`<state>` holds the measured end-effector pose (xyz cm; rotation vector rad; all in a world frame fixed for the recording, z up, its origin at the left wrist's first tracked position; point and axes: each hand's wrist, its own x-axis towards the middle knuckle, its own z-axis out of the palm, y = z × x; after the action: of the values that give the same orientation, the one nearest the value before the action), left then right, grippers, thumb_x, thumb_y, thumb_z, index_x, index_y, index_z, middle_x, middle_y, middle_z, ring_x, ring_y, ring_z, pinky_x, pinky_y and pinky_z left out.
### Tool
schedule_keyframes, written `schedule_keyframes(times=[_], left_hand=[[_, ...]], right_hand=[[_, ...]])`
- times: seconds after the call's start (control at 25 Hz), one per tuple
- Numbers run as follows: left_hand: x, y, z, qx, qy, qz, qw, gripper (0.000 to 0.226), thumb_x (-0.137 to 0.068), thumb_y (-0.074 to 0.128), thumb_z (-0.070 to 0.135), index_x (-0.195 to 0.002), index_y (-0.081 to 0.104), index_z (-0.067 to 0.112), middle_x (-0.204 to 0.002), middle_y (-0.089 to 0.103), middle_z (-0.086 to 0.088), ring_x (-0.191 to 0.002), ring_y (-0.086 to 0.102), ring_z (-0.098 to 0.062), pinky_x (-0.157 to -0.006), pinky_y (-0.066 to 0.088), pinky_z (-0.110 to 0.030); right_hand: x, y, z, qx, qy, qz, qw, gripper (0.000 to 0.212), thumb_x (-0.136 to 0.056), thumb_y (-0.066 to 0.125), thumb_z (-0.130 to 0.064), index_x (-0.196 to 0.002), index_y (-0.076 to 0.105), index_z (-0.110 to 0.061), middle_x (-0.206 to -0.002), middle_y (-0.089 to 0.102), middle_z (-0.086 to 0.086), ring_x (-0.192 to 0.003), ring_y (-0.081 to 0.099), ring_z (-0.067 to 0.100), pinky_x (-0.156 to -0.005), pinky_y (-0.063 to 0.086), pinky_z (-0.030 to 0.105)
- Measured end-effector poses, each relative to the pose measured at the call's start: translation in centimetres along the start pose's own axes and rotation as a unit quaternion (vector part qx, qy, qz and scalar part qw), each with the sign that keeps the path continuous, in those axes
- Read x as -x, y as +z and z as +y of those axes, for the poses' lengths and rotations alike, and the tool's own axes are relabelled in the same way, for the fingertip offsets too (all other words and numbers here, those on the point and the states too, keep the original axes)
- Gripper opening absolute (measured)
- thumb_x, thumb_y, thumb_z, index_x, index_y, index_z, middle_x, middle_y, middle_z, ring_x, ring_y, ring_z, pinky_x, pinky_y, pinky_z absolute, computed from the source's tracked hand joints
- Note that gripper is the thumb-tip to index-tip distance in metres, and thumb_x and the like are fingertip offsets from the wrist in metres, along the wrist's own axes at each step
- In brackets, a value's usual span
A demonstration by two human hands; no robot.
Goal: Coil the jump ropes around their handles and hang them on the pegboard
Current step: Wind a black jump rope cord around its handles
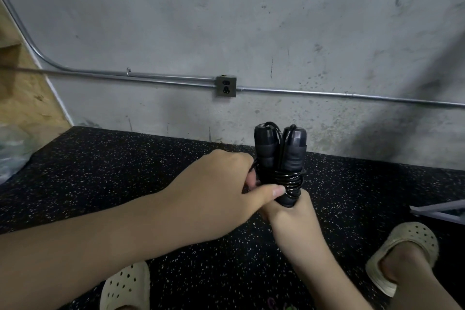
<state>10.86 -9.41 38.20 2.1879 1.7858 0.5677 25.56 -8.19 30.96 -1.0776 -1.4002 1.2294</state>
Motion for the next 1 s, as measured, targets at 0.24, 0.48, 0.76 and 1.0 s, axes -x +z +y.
schedule_keyframes(times=[0.24, 0.48, 0.76, 1.0], left_hand=[[0.0, 0.6, 0.6, -0.004, -0.025, 0.007, 1.000, 0.061, -0.068, 0.059, 0.087, -0.070, 0.047, 0.028, -0.058, 0.052, 0.012, -0.052, 0.047, -0.003, -0.052, 0.030, -0.021], [-1.0, -0.6, -1.9, 0.156, 0.029, -0.041, 0.986, 0.061, -0.073, 0.054, 0.084, -0.081, 0.063, 0.024, -0.068, 0.062, 0.006, -0.058, 0.056, -0.008, -0.059, 0.046, -0.026], [-0.6, -1.4, -2.1, 0.091, -0.017, -0.054, 0.994, 0.083, -0.055, 0.045, 0.103, -0.074, 0.059, 0.024, -0.059, 0.060, 0.016, -0.052, 0.052, -0.002, -0.057, 0.045, -0.025], [-1.0, -2.3, -1.6, -0.011, -0.042, -0.021, 0.999, 0.090, -0.044, 0.042, 0.106, -0.063, 0.048, 0.018, -0.048, 0.045, 0.016, -0.045, 0.039, -0.005, -0.051, 0.032, -0.029]], right_hand=[[0.9, 2.7, 0.8, 0.101, -0.019, 0.035, 0.994, 0.030, -0.085, 0.054, 0.008, -0.073, 0.055, -0.018, -0.052, 0.053, -0.009, -0.046, 0.048, 0.001, -0.043, 0.032, 0.010], [0.1, -0.5, -1.4, -0.082, 0.002, -0.218, 0.973, 0.028, -0.079, 0.084, -0.014, -0.103, 0.070, -0.009, -0.088, 0.073, 0.014, -0.085, 0.071, 0.019, -0.080, 0.054, 0.030], [0.2, -0.8, -0.9, -0.252, 0.116, -0.227, 0.933, 0.024, -0.067, 0.082, -0.009, -0.088, 0.076, 0.002, -0.080, 0.072, 0.023, -0.074, 0.073, 0.032, -0.079, 0.061, 0.041], [-0.2, -1.0, -0.4, -0.198, 0.027, -0.165, 0.966, 0.016, -0.071, 0.079, -0.009, -0.084, 0.069, -0.009, -0.063, 0.060, 0.013, -0.065, 0.061, 0.028, -0.081, 0.058, 0.039]])
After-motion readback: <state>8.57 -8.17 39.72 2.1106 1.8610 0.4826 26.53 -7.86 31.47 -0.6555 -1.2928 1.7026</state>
